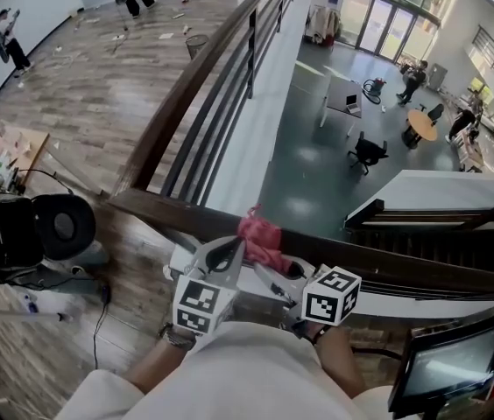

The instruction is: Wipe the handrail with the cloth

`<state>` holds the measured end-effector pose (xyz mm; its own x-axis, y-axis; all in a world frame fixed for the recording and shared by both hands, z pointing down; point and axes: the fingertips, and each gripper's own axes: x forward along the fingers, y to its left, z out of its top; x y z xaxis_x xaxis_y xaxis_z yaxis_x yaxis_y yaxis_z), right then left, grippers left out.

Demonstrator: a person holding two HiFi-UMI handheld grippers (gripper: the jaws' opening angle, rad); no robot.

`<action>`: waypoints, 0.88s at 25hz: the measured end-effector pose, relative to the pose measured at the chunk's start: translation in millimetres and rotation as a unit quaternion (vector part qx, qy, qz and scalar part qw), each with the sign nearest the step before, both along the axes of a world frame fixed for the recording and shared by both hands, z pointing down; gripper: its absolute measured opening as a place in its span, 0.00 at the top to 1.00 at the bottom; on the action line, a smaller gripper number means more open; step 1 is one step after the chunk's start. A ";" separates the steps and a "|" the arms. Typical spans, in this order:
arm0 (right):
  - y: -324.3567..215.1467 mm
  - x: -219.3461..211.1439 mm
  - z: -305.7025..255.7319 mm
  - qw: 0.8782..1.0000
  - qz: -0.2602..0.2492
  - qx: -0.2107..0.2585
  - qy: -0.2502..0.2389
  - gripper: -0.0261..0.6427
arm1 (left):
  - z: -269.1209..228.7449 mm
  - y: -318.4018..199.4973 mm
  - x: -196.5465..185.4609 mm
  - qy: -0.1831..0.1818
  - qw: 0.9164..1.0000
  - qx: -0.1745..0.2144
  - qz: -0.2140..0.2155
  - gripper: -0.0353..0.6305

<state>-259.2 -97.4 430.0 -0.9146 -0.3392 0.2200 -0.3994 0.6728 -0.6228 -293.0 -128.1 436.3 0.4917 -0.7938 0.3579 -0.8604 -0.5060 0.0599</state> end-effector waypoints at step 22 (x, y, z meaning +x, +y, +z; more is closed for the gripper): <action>-3.2 -36.5 5.2 1.000 -0.004 -0.001 -0.001 0.87 | 4.9 -3.4 -38.1 0.038 0.999 -0.004 -0.014 0.94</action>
<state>-295.7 -100.5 435.2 -0.9177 -0.3312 0.2195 -0.3929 0.6743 -0.6252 -331.1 -131.5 441.2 0.4953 -0.8049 0.3270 -0.8671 -0.4808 0.1300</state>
